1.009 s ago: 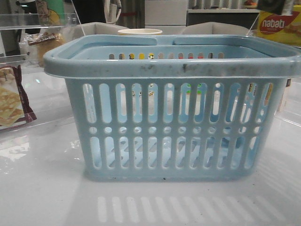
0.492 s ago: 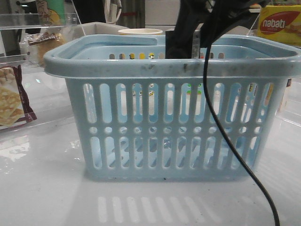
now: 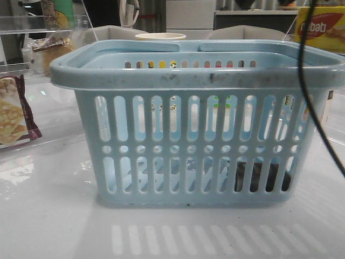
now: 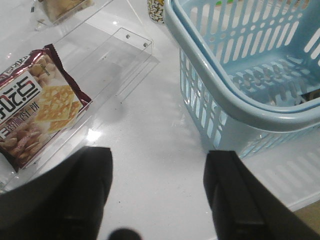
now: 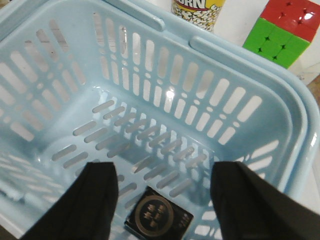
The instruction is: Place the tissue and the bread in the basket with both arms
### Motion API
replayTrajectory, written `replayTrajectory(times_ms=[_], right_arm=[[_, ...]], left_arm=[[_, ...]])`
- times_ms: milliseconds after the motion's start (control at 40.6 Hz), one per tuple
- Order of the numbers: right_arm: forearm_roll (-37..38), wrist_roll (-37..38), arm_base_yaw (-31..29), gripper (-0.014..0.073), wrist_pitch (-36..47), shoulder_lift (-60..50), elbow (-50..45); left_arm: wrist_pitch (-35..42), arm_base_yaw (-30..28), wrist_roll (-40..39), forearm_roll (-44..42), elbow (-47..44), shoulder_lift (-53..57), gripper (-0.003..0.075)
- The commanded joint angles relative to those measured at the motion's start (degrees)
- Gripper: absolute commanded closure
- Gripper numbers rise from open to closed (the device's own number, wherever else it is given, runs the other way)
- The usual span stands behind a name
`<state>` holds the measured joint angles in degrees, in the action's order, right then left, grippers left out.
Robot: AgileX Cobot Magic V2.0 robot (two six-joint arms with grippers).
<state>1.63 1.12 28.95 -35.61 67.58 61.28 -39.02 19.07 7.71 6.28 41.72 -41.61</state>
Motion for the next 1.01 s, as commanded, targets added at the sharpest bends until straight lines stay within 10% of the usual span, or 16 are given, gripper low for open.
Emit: replayTrajectory(times_ms=[0,271,517,985], right_arm=[[0.87,-0.44,0.03,0.0076,3.12,-7.31,-2.64],[0.91,-0.44,-0.03,0.0076,2.45,-20.30,-12.84],[0.91,-0.44,-0.03,0.0076,1.70,-24.35,-14.50],[0.91,-0.44,-0.03,0.0076,1.65,-24.18,-14.50]], left_arm=[[4.05,0.37,0.13,0.85,1.77,-0.14,0.0268],[4.74,0.37,0.13,0.85,1.77,-0.14,0.0253],[9.79,0.26,0.13,0.85,2.14,-5.17,0.0022],[14.68,-5.61,0.13,-1.65,22.49,-34.30,0.0034]])
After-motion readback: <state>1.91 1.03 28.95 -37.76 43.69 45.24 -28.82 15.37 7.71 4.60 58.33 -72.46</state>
